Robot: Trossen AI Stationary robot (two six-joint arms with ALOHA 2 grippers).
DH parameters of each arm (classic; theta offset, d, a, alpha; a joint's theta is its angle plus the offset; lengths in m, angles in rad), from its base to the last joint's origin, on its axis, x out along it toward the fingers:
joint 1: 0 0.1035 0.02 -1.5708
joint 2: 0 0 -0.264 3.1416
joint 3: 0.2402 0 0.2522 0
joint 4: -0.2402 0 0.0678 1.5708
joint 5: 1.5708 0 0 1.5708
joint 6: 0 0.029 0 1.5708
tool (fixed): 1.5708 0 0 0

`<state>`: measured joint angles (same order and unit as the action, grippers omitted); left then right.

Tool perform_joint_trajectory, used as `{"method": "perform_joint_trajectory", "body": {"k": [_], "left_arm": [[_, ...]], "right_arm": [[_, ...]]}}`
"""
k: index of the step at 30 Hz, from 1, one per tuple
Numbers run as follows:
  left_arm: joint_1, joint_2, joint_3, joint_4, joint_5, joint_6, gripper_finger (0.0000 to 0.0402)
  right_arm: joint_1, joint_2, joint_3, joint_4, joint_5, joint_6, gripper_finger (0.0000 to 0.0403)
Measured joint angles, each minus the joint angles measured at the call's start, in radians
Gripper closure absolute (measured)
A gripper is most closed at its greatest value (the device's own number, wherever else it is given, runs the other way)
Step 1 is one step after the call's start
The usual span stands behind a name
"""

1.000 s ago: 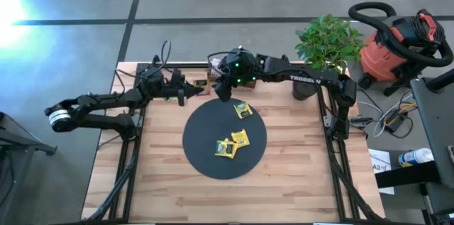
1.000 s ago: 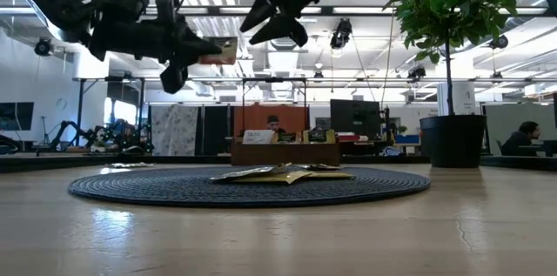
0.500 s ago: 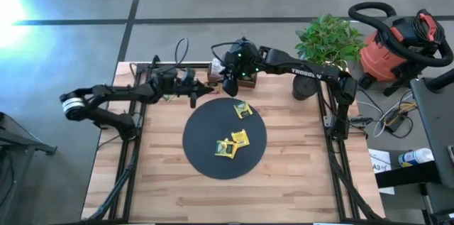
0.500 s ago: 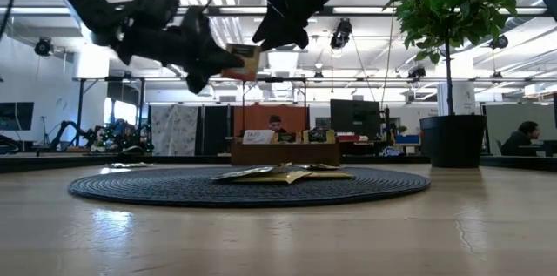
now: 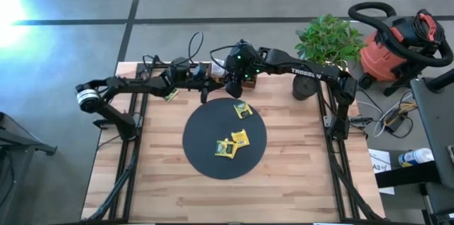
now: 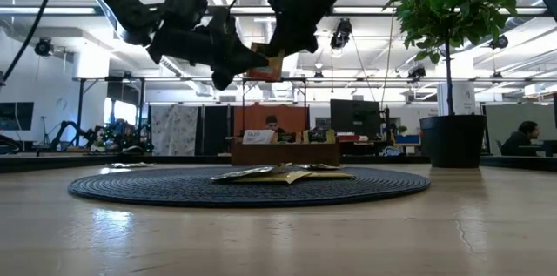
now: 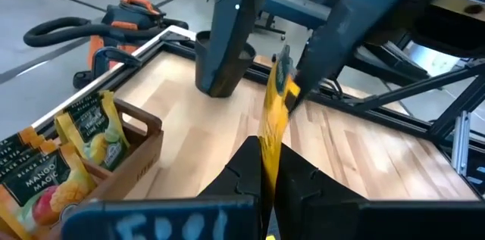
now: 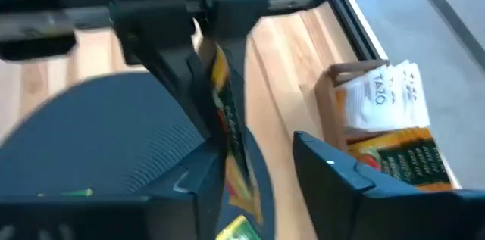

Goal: Pick & Place Tea
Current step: Put the yellow tea bag into the middle section of the wooden organizer

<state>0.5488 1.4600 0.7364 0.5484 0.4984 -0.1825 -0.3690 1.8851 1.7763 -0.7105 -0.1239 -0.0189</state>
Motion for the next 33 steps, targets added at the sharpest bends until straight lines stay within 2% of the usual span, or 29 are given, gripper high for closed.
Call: {"method": "perform_joint_trajectory", "body": {"k": [8, 10, 15, 20, 23, 28, 33], "left_arm": [[0.001, 0.006, -0.001, 0.006, -0.018, -0.001, 0.0388], [0.001, 0.009, -0.001, 0.008, -0.041, -0.002, 0.0387], [0.0, 0.015, -0.001, 0.001, -0.106, -0.028, 0.0354], [0.0, 0.016, -0.003, -0.052, -0.228, -0.029, 0.029], [0.001, 0.008, -0.004, -0.144, -0.29, -0.043, 0.0261], [-0.003, -0.018, -0.012, -0.276, -0.275, -0.09, 0.0244], [-0.016, -0.053, -0.047, -0.276, -0.246, -0.103, 0.0243]], "right_arm": [[-0.004, 0.001, 0.0, 0.005, -0.003, -0.07, 0.037], [-0.004, 0.001, -0.001, 0.015, -0.004, -0.074, 0.0388], [-0.006, 0.003, -0.003, 0.047, 0.001, -0.073, 0.0394], [-0.017, 0.009, -0.004, 0.068, 0.123, -0.062, 0.0394], [-0.046, 0.032, -0.004, 0.071, 0.129, -0.007, 0.0394], [-0.098, 0.117, -0.003, 0.083, 0.128, -0.001, 0.0394], [-0.152, 0.182, 0.0, 0.095, 0.115, -0.104, 0.0394]]}}
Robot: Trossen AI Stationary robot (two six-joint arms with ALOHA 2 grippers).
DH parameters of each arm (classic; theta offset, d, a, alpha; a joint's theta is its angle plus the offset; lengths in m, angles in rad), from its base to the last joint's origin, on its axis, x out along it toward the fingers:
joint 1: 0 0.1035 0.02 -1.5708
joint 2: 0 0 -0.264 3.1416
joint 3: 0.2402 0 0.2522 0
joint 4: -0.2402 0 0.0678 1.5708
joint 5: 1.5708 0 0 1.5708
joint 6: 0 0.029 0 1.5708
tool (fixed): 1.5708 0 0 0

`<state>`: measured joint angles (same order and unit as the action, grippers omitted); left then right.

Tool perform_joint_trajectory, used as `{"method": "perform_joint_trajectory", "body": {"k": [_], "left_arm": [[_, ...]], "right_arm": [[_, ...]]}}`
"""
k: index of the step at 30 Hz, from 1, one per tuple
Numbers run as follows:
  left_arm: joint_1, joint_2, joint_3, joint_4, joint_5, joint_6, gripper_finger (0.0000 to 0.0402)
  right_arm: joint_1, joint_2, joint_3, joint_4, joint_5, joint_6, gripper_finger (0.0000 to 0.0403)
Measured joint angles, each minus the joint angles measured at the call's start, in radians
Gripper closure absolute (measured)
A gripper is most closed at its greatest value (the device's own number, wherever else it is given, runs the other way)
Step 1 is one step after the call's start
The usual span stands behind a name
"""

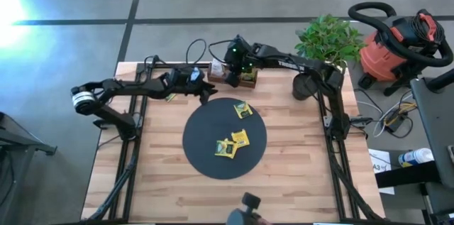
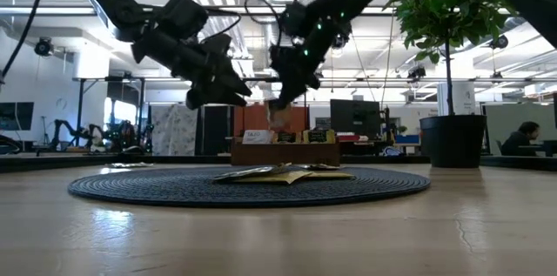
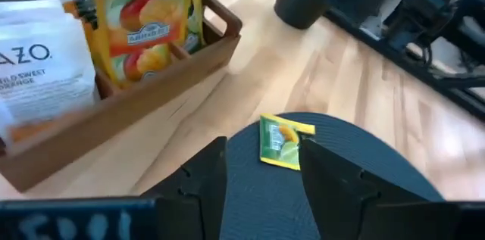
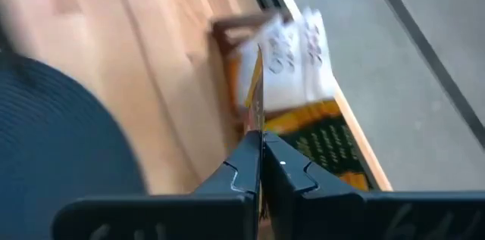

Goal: Pick & Place Tea
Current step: Put the yellow tea bag into the middle section of the wooden organizer

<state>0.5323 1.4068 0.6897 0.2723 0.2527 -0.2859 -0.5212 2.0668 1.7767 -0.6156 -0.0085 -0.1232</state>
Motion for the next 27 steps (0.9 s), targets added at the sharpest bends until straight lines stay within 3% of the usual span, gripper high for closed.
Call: {"method": "perform_joint_trajectory", "body": {"k": [12, 27], "left_arm": [[-0.002, -0.177, -0.178, 0.005, -0.063, -0.104, 0.0243], [0.001, -0.419, -0.348, -0.003, -0.199, -0.22, 0.0243]], "right_arm": [[-0.101, 0.053, -0.002, 0.0, -0.224, -0.034, 0.0394], [-0.101, 0.107, -0.002, 0.001, -0.201, -0.035, 0.0394]]}}
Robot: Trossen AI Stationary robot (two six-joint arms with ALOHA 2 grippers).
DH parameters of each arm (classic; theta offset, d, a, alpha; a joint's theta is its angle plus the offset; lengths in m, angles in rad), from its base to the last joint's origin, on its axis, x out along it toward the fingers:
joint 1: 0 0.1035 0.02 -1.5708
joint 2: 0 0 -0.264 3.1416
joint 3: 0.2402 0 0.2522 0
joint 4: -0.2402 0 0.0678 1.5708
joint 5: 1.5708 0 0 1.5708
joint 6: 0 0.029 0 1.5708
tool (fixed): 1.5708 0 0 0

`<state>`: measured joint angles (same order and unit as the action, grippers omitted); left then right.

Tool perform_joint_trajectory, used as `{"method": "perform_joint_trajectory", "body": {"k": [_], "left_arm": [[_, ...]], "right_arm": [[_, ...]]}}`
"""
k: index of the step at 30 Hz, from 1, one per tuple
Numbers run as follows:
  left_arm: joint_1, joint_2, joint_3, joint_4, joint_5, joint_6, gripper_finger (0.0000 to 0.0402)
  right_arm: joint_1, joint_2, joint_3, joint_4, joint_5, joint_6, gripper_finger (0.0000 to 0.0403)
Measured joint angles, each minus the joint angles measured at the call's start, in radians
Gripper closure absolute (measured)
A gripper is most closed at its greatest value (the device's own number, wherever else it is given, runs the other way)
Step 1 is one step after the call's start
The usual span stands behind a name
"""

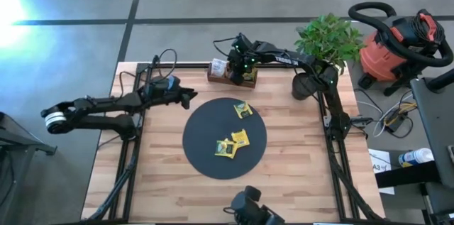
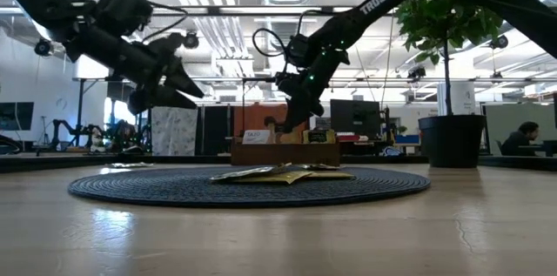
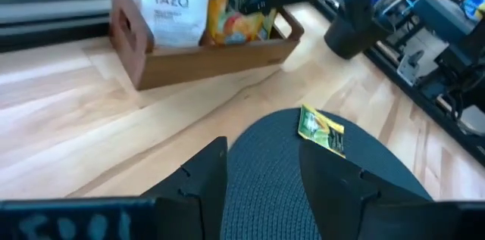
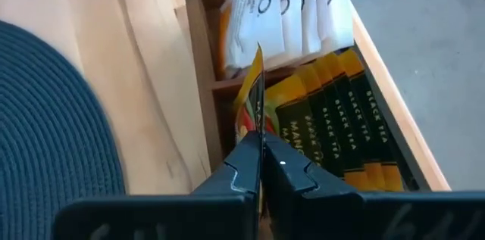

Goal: Pick & Place Tea
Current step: Put the yellow tea bag into the middle section of the wooden organizer

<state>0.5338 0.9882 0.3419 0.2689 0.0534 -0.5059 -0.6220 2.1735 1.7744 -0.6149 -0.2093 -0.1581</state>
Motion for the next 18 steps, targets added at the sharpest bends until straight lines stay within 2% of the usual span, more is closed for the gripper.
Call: {"method": "perform_joint_trajectory", "body": {"k": [6, 11, 18], "left_arm": [[0.001, -0.068, -0.006, -0.025, -0.008, 0.017, 0.0243], [0.001, -0.105, -0.005, -0.069, -0.038, 0.037, 0.0243], [0.001, -0.167, -0.005, -0.247, -0.144, 0.026, 0.0243]], "right_arm": [[0.001, 0.0, -0.001, -0.018, 0.027, 0.041, 0.0376], [0.002, 0.0, -0.001, -0.03, 0.049, 0.044, 0.0315], [0.006, -0.019, 0.027, -0.044, 0.053, 0.046, 0.0241]]}}
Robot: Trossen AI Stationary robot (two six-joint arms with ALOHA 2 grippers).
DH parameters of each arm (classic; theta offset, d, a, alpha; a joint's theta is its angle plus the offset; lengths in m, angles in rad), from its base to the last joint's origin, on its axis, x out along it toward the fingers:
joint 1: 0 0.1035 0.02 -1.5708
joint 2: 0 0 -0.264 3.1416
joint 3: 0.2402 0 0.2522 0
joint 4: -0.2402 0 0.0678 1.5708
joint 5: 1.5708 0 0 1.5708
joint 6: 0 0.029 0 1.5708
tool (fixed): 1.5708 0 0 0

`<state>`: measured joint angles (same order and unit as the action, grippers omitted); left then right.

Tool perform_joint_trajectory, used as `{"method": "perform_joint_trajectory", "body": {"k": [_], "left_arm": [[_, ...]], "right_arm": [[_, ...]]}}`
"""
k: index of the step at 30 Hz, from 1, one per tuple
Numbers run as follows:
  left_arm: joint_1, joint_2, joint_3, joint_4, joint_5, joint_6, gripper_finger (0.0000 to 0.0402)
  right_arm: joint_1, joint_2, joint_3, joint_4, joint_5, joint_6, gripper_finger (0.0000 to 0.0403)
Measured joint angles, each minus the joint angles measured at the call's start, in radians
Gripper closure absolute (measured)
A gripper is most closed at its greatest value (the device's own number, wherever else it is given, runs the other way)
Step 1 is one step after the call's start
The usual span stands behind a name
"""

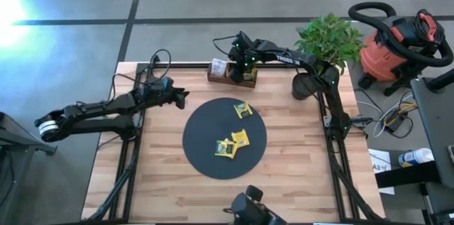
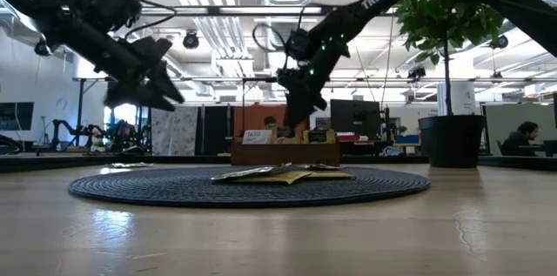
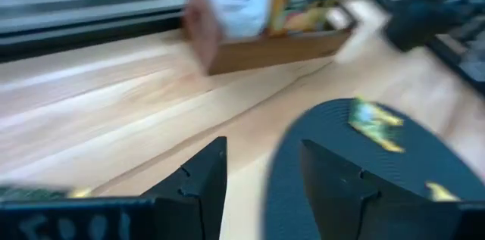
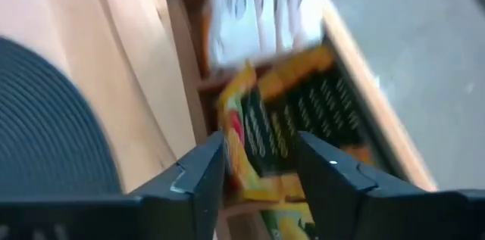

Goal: Pick & Place Tea
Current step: Put the yellow tea bag into the middle section of the wooden organizer, then put the green tea bag into the right section of the wooden organizer

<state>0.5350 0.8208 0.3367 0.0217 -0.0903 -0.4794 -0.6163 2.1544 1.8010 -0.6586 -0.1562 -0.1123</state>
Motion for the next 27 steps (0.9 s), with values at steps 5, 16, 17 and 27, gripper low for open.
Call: {"method": "perform_joint_trajectory", "body": {"k": [5, 16, 17, 27], "left_arm": [[0.0, -0.028, 0.011, -0.201, -0.182, -0.05, 0.0243], [0.086, 0.099, 0.011, -0.425, -0.339, -0.214, 0.0243], [0.098, 0.114, 0.011, -0.408, -0.309, -0.219, 0.0243], [0.078, 0.144, 0.011, 0.016, 0.227, 0.03, 0.0243]], "right_arm": [[0.009, -0.031, 0.055, 0.001, 0.0, 0.0, 0.0223], [0.089, -0.039, 0.215, -0.018, -0.002, 0.059, 0.0232], [0.096, -0.039, 0.222, -0.021, -0.003, 0.074, 0.0233], [0.146, -0.039, 0.182, -0.482, -0.043, 0.172, 0.0242]]}}
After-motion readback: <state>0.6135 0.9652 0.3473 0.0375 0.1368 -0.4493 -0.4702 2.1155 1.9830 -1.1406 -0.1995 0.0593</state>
